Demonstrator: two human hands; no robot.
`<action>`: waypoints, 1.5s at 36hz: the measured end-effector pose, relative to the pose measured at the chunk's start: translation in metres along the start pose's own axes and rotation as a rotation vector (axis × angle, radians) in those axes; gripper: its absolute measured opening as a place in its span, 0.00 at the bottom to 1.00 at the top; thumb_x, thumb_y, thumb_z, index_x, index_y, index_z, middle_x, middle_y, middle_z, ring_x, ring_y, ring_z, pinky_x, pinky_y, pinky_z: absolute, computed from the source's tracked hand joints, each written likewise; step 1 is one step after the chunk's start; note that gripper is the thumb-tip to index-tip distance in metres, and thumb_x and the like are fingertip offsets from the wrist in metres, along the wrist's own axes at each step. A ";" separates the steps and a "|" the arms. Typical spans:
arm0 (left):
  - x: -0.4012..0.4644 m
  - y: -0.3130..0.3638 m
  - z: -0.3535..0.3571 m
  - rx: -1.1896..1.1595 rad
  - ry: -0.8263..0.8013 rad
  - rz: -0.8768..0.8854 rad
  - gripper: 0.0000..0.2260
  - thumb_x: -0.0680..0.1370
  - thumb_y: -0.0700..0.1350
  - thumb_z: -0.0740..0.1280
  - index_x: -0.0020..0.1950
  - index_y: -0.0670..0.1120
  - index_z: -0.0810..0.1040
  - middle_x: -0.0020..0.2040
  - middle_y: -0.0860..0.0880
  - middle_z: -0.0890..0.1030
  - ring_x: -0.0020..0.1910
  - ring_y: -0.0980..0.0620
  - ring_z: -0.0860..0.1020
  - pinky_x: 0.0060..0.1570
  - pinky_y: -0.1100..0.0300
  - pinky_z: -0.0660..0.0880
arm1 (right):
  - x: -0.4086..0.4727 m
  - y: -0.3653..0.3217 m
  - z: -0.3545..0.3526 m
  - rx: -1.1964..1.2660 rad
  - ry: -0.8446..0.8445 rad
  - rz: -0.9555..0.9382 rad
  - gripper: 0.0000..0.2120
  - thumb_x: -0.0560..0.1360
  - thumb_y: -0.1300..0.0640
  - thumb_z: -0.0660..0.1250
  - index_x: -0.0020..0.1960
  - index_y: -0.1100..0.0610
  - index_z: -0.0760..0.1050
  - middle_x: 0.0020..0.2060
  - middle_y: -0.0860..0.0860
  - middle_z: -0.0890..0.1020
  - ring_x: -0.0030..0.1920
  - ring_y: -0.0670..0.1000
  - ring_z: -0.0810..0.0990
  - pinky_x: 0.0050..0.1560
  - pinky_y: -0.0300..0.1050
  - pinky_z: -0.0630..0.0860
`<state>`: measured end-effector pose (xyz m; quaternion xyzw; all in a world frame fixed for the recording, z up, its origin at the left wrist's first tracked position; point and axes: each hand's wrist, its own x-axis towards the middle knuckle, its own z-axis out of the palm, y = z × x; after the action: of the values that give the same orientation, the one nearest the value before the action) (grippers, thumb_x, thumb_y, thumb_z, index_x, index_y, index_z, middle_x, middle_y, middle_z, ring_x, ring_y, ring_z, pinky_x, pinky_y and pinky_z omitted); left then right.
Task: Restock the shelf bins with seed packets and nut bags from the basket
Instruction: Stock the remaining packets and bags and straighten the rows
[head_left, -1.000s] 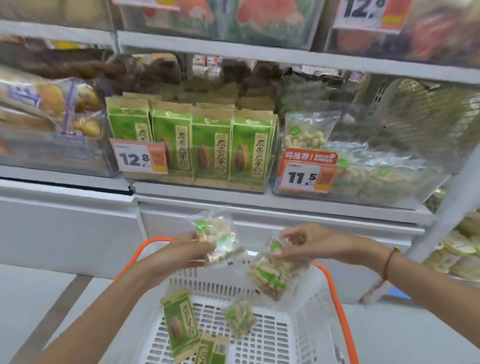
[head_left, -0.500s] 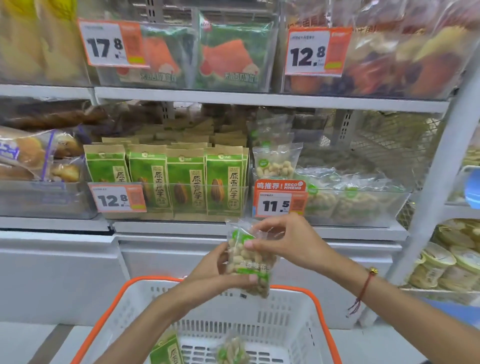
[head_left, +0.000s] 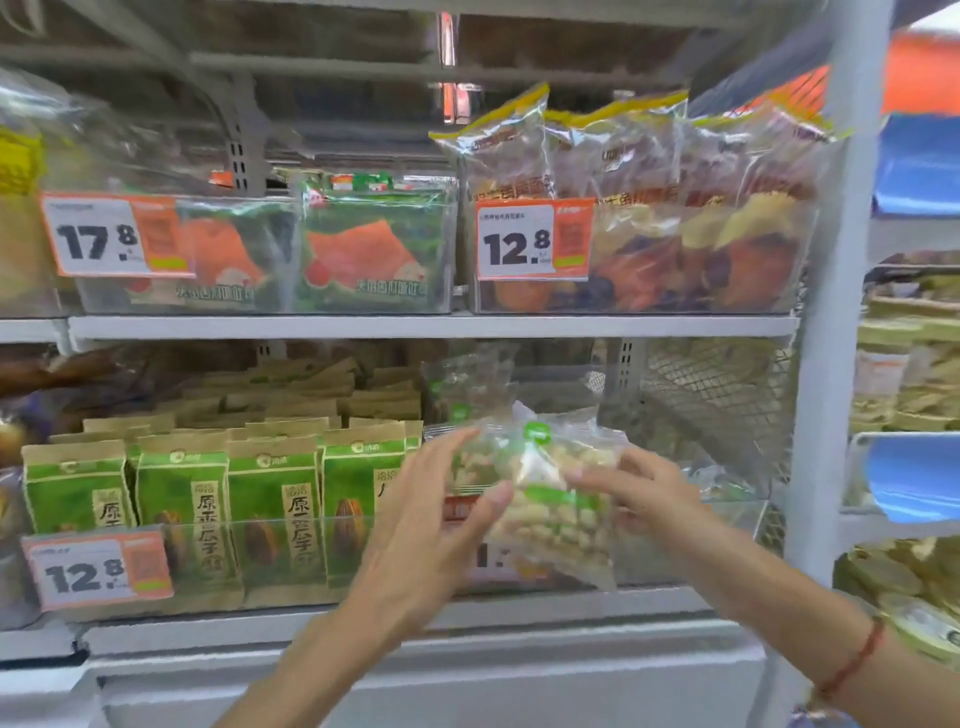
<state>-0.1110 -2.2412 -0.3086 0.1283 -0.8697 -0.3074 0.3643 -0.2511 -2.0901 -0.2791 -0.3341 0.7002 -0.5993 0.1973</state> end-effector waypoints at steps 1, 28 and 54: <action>0.012 0.003 -0.002 0.039 0.059 0.060 0.34 0.67 0.79 0.45 0.68 0.65 0.60 0.66 0.64 0.65 0.66 0.66 0.63 0.63 0.61 0.61 | 0.008 -0.001 -0.009 0.015 -0.028 0.038 0.28 0.52 0.38 0.76 0.47 0.54 0.81 0.44 0.47 0.85 0.49 0.50 0.81 0.55 0.47 0.73; 0.092 -0.046 0.014 0.878 0.073 0.094 0.36 0.72 0.72 0.49 0.65 0.47 0.73 0.58 0.49 0.79 0.57 0.49 0.76 0.57 0.55 0.69 | 0.198 0.017 -0.020 -0.316 -0.041 -0.113 0.18 0.72 0.55 0.72 0.58 0.51 0.68 0.58 0.48 0.77 0.52 0.45 0.73 0.50 0.27 0.67; 0.073 -0.018 -0.006 0.691 -0.004 0.112 0.36 0.74 0.69 0.54 0.76 0.50 0.57 0.74 0.52 0.63 0.73 0.53 0.59 0.73 0.56 0.53 | 0.155 0.018 -0.028 -0.532 0.107 -0.128 0.25 0.72 0.53 0.72 0.66 0.55 0.69 0.62 0.53 0.76 0.62 0.54 0.75 0.60 0.47 0.74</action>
<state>-0.1580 -2.2907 -0.2765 0.1956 -0.9287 0.0253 0.3140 -0.3824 -2.1779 -0.2712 -0.3858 0.8198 -0.4224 0.0272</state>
